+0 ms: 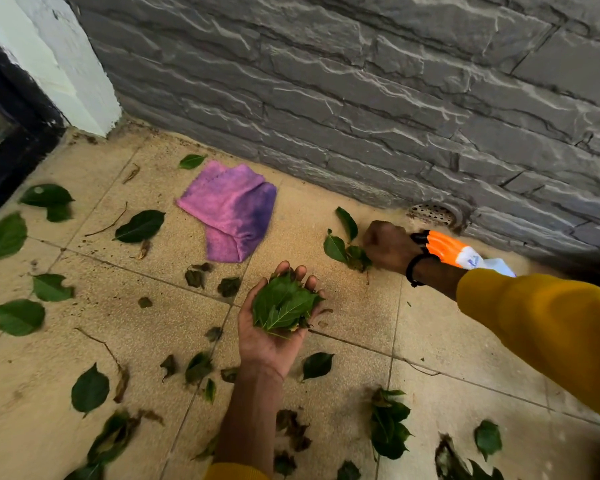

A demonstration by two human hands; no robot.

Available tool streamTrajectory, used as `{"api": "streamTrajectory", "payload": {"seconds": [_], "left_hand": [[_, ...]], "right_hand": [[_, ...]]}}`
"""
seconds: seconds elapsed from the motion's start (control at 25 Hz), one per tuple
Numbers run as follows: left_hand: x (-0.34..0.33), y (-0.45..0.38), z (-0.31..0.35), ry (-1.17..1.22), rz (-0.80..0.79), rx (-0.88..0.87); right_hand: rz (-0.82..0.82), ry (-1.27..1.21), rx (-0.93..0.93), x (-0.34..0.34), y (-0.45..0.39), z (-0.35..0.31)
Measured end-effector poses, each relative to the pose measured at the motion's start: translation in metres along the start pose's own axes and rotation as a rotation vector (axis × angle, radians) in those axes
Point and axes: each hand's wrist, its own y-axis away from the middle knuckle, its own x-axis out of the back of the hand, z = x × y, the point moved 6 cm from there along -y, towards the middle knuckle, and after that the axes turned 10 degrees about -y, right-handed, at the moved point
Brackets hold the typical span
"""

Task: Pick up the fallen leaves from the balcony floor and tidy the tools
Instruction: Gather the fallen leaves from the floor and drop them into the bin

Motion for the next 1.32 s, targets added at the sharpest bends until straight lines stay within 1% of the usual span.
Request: {"api": "streamTrajectory", "payload": {"seconds": [0.08,0.16,0.2,0.24,0.32,0.4,0.44,0.56,0.64,0.72,0.8,0.88,0.96,1.08,1.16,1.24,1.28,1.32], "left_hand": [[0.0,0.001,-0.002,0.009,0.005,0.006],[-0.001,0.001,-0.004,0.015,0.003,0.018],[-0.001,0.002,-0.005,0.014,0.004,0.025],[-0.001,0.003,-0.005,0.009,0.005,0.028],[0.001,0.005,-0.001,-0.008,0.013,0.019],[0.005,0.006,0.003,-0.01,0.026,0.005],[0.006,0.006,0.004,-0.007,0.029,0.003],[0.003,0.004,0.0,0.004,0.034,0.011],[0.0,0.004,-0.005,0.014,0.029,0.021],[-0.002,0.005,-0.008,0.012,0.024,0.027],[-0.004,0.007,-0.006,0.0,0.023,0.024],[-0.005,0.006,-0.004,0.004,0.021,0.016],[-0.006,0.006,-0.002,0.011,0.013,0.014],[-0.006,0.004,-0.003,0.015,0.012,0.018],[-0.006,0.003,-0.005,0.013,0.017,0.025],[-0.006,0.002,-0.006,0.014,0.015,0.021],[-0.007,0.002,-0.007,0.016,0.01,0.02],[-0.007,0.001,-0.008,0.018,0.007,0.021]], "right_hand": [[0.078,-0.012,0.174,-0.001,0.001,-0.018],[0.161,-0.079,0.261,0.005,-0.006,-0.03],[0.156,-0.105,0.267,0.006,-0.01,-0.033],[0.112,-0.08,0.259,0.003,-0.014,-0.035],[-0.03,0.115,0.259,-0.01,-0.014,-0.04],[-0.054,0.311,0.354,-0.026,-0.007,-0.044],[-0.045,0.349,0.409,-0.034,-0.002,-0.044],[0.018,0.277,0.529,-0.042,0.007,-0.045],[0.029,0.214,0.568,-0.035,0.009,-0.049],[0.037,0.112,0.508,-0.018,0.006,-0.052],[0.047,-0.012,0.385,0.006,0.0,-0.05],[0.021,-0.064,0.314,0.03,-0.004,-0.046],[-0.043,0.002,0.227,0.044,-0.007,-0.033],[-0.112,0.22,0.096,0.046,0.0,-0.001],[-0.174,0.209,0.028,0.035,0.01,0.014],[-0.222,0.102,-0.021,0.023,0.017,0.02],[-0.227,0.072,-0.016,0.017,0.019,0.017],[-0.216,0.096,0.007,0.012,0.021,0.016]]}}
